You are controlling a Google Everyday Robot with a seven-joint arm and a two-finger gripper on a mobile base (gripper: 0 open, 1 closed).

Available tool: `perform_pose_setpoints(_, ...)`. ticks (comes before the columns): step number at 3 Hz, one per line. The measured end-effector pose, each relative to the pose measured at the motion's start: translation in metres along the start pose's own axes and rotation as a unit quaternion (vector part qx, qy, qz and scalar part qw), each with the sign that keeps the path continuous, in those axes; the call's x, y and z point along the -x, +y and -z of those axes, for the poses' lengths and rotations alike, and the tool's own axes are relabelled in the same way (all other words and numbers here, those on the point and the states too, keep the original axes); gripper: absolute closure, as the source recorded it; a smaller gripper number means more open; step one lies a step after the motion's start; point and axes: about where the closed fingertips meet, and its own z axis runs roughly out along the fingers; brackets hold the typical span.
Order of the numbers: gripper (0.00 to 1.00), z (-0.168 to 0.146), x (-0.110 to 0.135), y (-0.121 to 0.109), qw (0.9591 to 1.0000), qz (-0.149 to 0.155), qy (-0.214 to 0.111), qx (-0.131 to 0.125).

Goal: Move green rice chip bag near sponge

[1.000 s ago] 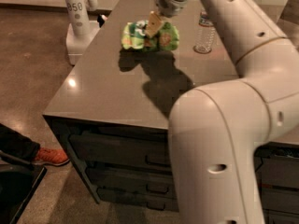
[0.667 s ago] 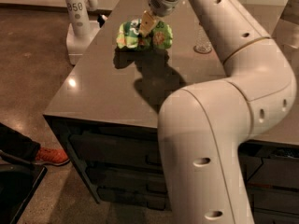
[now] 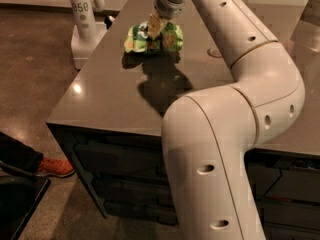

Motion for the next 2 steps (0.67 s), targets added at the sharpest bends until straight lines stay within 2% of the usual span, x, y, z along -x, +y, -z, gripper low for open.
perform_pose_setpoints(1, 0.00, -0.0056, -0.0001, 0.0016, 1.0000, 0.001, 0.002, 0.002)
perform_pose_setpoints(2, 0.00, -0.0056, -0.0001, 0.0016, 1.0000, 0.001, 0.002, 0.002)
